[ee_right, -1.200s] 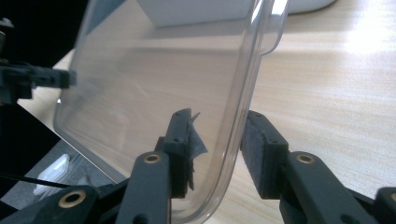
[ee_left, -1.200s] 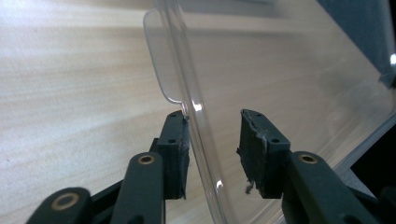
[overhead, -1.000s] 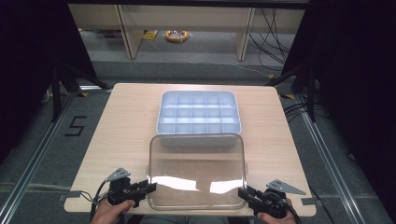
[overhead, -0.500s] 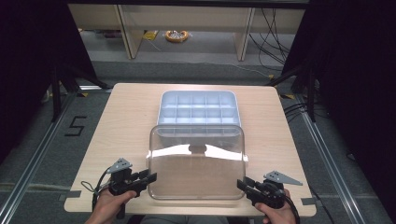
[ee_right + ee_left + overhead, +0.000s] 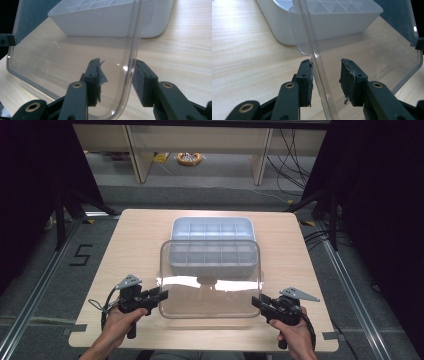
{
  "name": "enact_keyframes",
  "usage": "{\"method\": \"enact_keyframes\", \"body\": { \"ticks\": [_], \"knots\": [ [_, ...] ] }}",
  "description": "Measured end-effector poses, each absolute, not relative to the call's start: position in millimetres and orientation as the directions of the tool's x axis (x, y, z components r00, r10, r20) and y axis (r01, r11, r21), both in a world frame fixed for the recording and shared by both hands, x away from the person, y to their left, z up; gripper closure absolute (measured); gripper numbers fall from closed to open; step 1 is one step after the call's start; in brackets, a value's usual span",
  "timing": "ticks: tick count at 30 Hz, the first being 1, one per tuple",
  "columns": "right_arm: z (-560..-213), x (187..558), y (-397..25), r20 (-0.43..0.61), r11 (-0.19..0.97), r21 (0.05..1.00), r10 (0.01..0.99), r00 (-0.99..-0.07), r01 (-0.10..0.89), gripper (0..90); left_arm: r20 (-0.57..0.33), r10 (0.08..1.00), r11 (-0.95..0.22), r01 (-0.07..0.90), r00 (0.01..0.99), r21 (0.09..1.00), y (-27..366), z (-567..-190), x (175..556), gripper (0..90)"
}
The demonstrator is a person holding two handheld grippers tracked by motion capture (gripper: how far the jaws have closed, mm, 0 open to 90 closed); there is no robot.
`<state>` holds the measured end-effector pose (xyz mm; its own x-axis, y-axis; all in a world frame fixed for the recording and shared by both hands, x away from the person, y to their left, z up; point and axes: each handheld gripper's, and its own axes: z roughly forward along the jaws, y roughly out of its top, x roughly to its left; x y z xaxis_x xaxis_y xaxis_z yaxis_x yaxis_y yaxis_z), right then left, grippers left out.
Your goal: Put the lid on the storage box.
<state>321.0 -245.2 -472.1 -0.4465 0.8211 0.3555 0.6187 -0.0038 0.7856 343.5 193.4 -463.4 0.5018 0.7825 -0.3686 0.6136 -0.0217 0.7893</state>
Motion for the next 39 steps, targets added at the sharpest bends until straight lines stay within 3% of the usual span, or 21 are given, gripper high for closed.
{"method": "enact_keyframes", "body": {
  "ticks": [2, 3, 7, 12, 16, 17, 23, 24, 26, 29, 35, 39],
  "knots": [
    [-469.9, 320.4, -241.8, 0.389, -0.04, 0.766, 0.823, -0.414, 0.641, 60.8, -0.365, 0.782, -0.024, 0.61, 0.505, 0.792, 194.3, -461.9, 345.5, 61.8],
    [-468.4, 325.1, -243.5, 0.357, -0.005, 0.786, 0.82, -0.447, 0.618, 60.5, -0.364, 0.787, -0.016, 0.606, 0.498, 0.796, 193.7, -458.2, 348.4, 61.9],
    [-464.6, 330.8, -241.0, 0.379, -0.035, 0.773, 0.826, -0.418, 0.633, 60.2, -0.356, 0.79, -0.014, 0.594, 0.5, 0.804, 191.6, -453.5, 355.4, 62.4],
    [-459.1, 341.4, -244.7, 0.325, -0.004, 0.801, 0.842, -0.43, 0.598, 60.0, -0.348, 0.792, -0.02, 0.592, 0.501, 0.805, 188.0, -448.2, 365.5, 62.3],
    [-450.8, 349.5, -242.3, 0.364, -0.049, 0.794, 0.837, -0.408, 0.606, 59.8, -0.358, 0.792, -0.006, 0.593, 0.494, 0.806, 187.0, -441.8, 377.4, 62.4],
    [-450.3, 354.5, -245.0, 0.322, -0.015, 0.814, 0.844, -0.43, 0.58, 59.8, -0.359, 0.792, -0.002, 0.59, 0.493, 0.807, 186.2, -440.6, 380.2, 62.3],
    [-438.2, 371.8, -244.8, 0.294, -0.016, 0.838, 0.855, -0.427, 0.545, 59.6, -0.361, 0.797, 0.001, 0.597, 0.485, 0.802, 183.4, -437.3, 393.3, 61.7],
    [-434.2, 372.2, -242.0, 0.335, -0.051, 0.822, 0.849, -0.409, 0.567, 59.6, -0.37, 0.798, 0.013, 0.601, 0.475, 0.799, 182.8, -435.1, 399.4, 61.6],
    [-434.0, 377.7, -244.4, 0.297, -0.024, 0.841, 0.856, -0.424, 0.541, 59.5, -0.375, 0.795, 0.02, 0.596, 0.477, 0.803, 182.7, -434.0, 402.7, 61.5],
    [-427.3, 385.5, -242.7, 0.342, -0.077, 0.83, 0.852, -0.396, 0.552, 59.3, -0.379, 0.796, 0.034, 0.59, 0.472, 0.807, 181.2, -426.2, 414.5, 61.4],
    [-420.1, 403.9, -244.7, 0.306, -0.061, 0.85, 0.866, -0.396, 0.524, 59.3, -0.379, 0.804, 0.045, 0.588, 0.459, 0.808, 177.0, -419.4, 431.0, 61.1],
    [-415.4, 412.5, -242.0, 0.33, -0.082, 0.822, 0.874, -0.355, 0.563, 59.1, -0.377, 0.813, 0.052, 0.589, 0.444, 0.806, 174.3, -417.0, 441.5, 61.3]
  ]
}}
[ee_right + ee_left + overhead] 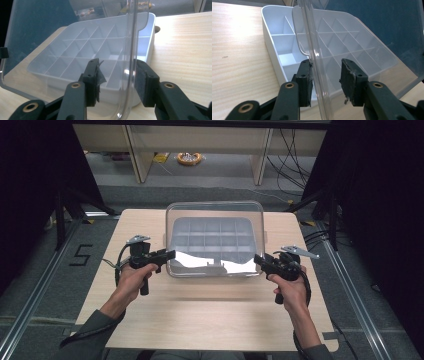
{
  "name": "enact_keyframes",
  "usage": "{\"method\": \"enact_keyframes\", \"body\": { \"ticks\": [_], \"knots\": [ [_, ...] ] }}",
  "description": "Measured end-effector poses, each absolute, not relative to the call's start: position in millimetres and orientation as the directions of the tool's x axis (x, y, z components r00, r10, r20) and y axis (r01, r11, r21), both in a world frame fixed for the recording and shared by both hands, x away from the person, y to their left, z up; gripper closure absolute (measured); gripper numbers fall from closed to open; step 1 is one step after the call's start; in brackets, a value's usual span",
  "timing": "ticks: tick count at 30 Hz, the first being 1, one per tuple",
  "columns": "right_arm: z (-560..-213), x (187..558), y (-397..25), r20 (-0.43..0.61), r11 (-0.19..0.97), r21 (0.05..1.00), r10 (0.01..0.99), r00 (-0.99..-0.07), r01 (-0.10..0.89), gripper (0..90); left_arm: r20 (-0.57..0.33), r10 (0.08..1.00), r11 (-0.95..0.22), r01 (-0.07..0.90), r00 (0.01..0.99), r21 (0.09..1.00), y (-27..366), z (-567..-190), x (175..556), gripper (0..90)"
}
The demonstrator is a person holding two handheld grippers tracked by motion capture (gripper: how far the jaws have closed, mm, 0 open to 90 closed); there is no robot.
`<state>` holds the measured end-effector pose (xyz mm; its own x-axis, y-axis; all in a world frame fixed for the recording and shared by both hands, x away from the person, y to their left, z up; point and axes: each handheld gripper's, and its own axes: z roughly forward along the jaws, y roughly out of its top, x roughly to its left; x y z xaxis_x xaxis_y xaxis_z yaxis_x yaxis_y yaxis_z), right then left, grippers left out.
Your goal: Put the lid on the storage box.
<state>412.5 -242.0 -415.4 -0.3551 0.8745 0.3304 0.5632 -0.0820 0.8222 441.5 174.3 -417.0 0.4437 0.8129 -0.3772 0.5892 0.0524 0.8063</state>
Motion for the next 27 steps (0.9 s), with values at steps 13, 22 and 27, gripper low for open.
{"method": "enact_keyframes", "body": {
  "ticks": [13, 22, 27],
  "knots": [
    [-421.3, 443.4, -240.5, 0.335, -0.091, 0.824, 0.875, -0.351, 0.559, 58.3, -0.387, 0.828, 0.076, 0.603, 0.405, 0.794, 172.6, -417.7, 469.9, 61.1],
    [-420.2, 458.7, -226.9, 0.353, -0.112, 0.796, 0.884, -0.306, 0.595, 58.3, -0.397, 0.843, 0.102, 0.615, 0.364, 0.782, 175.9, -421.9, 489.2, 60.4],
    [-421.2, 462.6, -224.6, 0.358, -0.115, 0.787, 0.885, -0.298, 0.607, 58.3, -0.399, 0.845, 0.105, 0.621, 0.356, 0.777, 176.9, -423.2, 492.0, 60.4]
  ]
}}
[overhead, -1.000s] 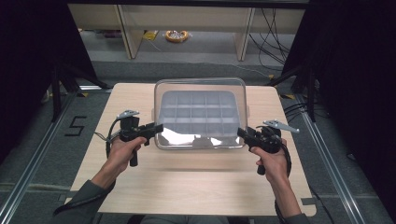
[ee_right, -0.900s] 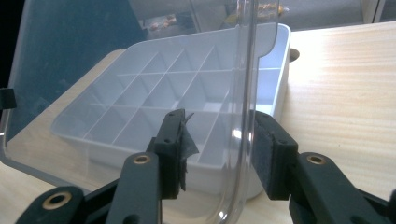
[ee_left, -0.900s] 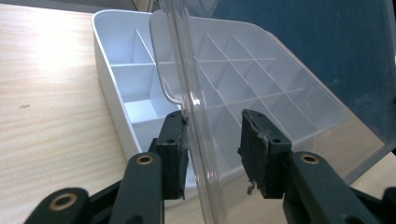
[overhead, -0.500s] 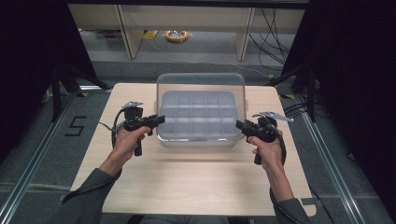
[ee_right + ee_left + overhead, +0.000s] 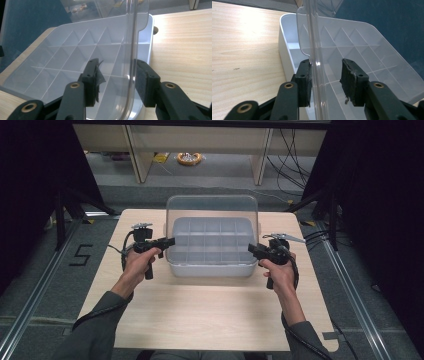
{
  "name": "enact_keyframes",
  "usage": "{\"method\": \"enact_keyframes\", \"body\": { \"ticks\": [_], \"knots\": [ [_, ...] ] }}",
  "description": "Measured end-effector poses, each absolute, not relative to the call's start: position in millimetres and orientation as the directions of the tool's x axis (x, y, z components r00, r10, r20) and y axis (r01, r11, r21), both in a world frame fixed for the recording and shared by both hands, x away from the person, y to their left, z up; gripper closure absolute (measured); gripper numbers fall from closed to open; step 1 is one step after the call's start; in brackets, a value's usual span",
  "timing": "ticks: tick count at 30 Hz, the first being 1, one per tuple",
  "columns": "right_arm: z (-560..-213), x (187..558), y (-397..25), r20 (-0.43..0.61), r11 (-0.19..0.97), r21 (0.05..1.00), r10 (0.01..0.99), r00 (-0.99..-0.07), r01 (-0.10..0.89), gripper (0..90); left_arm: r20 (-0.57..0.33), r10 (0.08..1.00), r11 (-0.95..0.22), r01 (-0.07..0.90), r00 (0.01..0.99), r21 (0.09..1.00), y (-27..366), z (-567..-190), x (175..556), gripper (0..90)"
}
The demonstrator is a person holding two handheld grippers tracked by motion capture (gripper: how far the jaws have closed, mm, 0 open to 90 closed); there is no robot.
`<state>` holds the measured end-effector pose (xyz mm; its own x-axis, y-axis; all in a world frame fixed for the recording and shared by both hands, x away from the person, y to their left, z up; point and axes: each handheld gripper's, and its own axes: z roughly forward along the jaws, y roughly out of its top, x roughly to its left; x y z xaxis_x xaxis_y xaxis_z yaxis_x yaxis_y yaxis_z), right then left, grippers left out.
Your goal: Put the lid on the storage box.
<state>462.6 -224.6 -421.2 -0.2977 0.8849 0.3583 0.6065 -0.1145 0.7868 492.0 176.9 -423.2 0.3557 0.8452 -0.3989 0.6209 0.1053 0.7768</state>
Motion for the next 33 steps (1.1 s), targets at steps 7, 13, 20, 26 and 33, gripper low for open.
{"method": "enact_keyframes", "body": {
  "ticks": [7, 13, 20, 26, 33],
  "knots": [
    [-426.2, 468.9, -228.1, 0.328, -0.086, 0.807, 0.888, -0.323, 0.584, 58.2, -0.408, 0.845, 0.113, 0.631, 0.345, 0.767, 175.1, -428.4, 495.0, 60.2],
    [-428.0, 467.9, -229.3, 0.354, -0.119, 0.787, 0.89, -0.286, 0.606, 58.1, -0.415, 0.843, 0.108, 0.647, 0.343, 0.755, 171.1, -431.3, 496.9, 60.0],
    [-426.7, 466.0, -232.0, 0.371, -0.139, 0.783, 0.886, -0.277, 0.606, 57.6, -0.42, 0.84, 0.113, 0.645, 0.344, 0.755, 169.8, -428.7, 493.0, 59.8],
    [-429.8, 465.8, -231.2, 0.38, -0.139, 0.781, 0.879, -0.287, 0.609, 57.4, -0.425, 0.839, 0.121, 0.646, 0.339, 0.754, 171.8, -433.3, 491.0, 59.5],
    [-433.9, 471.5, -228.9, 0.381, -0.15, 0.774, 0.886, -0.265, 0.615, 56.7, -0.435, 0.841, 0.129, 0.661, 0.323, 0.74, 170.9, -440.0, 493.4, 57.6]
  ]
}}
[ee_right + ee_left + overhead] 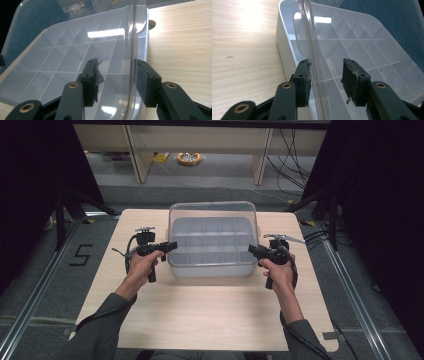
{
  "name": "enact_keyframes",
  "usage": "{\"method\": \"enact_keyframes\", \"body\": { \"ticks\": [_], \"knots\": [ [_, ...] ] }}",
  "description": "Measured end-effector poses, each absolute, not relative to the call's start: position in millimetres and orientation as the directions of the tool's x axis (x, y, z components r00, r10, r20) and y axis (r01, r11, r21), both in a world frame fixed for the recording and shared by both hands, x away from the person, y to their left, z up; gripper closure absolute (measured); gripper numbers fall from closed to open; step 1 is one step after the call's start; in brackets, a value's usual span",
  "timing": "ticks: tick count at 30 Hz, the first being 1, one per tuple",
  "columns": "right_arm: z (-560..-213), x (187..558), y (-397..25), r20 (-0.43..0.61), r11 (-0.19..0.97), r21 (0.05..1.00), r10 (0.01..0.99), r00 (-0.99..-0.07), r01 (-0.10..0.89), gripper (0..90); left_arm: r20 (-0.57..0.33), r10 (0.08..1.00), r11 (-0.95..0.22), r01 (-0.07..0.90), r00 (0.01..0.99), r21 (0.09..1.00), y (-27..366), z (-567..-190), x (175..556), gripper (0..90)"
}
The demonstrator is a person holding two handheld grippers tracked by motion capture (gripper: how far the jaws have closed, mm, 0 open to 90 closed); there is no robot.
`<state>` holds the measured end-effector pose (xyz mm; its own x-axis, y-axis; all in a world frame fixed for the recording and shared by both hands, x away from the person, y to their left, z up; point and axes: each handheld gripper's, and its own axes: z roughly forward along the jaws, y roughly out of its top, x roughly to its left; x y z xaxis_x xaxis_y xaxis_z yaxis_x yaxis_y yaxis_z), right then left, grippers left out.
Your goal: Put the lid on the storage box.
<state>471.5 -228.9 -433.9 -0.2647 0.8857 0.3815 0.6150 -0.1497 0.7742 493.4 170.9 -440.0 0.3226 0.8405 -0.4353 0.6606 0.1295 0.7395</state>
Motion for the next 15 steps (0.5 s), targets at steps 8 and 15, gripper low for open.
{"method": "enact_keyframes", "body": {
  "ticks": [8, 15],
  "knots": [
    [-442.2, 479.1, -231.8, 0.354, -0.125, 0.784, 0.895, -0.272, 0.608, 55.9, -0.42, 0.849, 0.108, 0.675, 0.319, 0.73, 171.4, -448.3, 498.0, 55.7],
    [-445.4, 481.0, -231.6, 0.364, -0.132, 0.78, 0.891, -0.272, 0.612, 55.7, -0.424, 0.849, 0.121, 0.665, 0.316, 0.737, 170.7, -449.4, 498.3, 55.4]
  ]
}}
